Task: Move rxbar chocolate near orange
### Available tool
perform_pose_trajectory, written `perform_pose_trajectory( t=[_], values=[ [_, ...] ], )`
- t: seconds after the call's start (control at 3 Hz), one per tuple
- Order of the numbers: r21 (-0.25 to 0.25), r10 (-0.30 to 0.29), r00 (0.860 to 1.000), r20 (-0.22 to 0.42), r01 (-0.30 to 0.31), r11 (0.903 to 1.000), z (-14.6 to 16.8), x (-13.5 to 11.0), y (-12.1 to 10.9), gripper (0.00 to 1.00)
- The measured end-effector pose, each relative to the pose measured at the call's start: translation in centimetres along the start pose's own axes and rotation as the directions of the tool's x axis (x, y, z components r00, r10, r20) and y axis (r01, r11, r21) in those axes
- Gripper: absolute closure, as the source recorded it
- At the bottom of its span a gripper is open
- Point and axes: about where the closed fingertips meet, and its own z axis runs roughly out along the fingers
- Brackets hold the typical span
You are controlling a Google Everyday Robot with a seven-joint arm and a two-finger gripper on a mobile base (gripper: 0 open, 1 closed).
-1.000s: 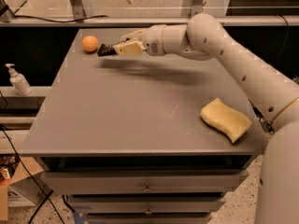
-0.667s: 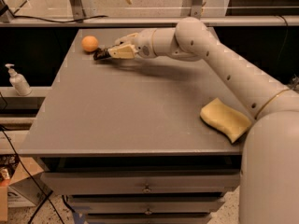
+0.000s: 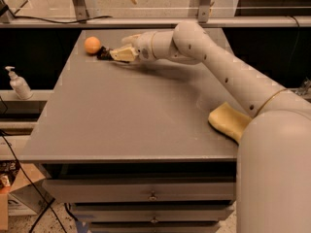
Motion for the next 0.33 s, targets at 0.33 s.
perform_pose_trajectory(
  t=[0.33],
  values=[
    [-0.004, 0.0, 1.0, 0.0, 0.0, 1.0, 0.25, 0.0, 0.18, 0.0]
  ],
)
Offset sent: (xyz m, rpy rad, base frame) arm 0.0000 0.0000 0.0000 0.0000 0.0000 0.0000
